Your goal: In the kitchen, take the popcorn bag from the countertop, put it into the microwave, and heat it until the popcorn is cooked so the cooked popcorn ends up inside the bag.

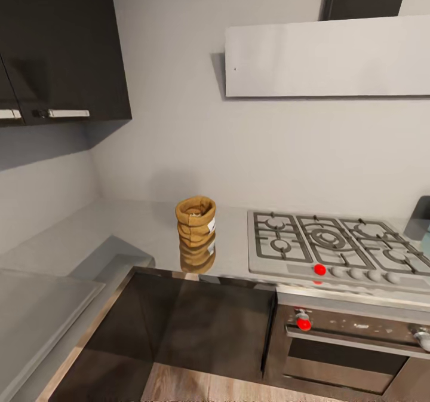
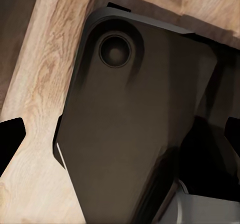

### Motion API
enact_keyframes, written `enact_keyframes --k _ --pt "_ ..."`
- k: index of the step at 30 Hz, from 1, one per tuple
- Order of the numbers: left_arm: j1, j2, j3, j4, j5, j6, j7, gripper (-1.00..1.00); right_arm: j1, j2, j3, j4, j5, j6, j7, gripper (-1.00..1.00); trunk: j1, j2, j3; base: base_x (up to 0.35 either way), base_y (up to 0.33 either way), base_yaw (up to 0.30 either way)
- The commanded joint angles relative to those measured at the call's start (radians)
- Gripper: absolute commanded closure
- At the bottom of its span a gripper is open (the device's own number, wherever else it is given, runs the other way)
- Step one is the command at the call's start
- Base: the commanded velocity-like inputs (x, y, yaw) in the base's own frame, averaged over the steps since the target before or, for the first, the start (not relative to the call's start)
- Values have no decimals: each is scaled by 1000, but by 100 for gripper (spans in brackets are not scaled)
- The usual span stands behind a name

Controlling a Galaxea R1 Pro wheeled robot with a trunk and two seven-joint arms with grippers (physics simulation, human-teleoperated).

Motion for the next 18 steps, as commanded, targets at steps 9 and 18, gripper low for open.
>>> enact_keyframes --k 9,18 --pt "0 1 1 -22 2 0 32 -100 -1 -1 -8 3 7 -6 2 -100 0 -1 -15 0 0 0" --pt "0 2 2 -68 36 1 103 -100 -1 0 -8 3 7 -4 1 -100 0 -1 -30 0 0 0"
